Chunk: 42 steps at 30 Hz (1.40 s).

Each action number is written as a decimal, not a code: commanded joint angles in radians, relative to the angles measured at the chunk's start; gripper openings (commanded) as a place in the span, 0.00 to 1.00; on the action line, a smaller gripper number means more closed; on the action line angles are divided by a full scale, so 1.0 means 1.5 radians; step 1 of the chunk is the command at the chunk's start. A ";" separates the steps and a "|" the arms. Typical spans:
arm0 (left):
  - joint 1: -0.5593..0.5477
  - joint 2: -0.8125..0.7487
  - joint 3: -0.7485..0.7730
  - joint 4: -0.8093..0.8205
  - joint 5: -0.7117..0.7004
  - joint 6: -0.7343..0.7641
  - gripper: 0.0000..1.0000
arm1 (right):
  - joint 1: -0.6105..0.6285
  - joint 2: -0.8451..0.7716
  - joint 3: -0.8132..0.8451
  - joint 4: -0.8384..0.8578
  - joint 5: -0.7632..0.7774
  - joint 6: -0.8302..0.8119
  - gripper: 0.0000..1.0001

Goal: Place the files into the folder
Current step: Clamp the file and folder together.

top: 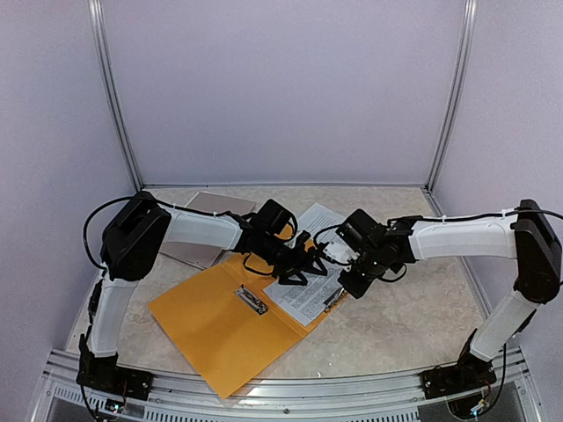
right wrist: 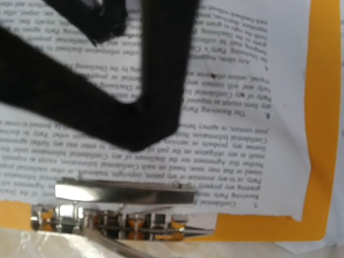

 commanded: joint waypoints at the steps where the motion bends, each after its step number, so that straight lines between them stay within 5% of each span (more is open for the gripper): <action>1: -0.003 0.001 -0.009 -0.062 -0.021 0.012 0.78 | -0.018 0.032 -0.028 -0.005 -0.020 0.005 0.00; 42: -0.011 -0.083 -0.075 0.063 -0.025 0.038 0.81 | -0.074 0.144 -0.052 0.019 -0.098 0.059 0.00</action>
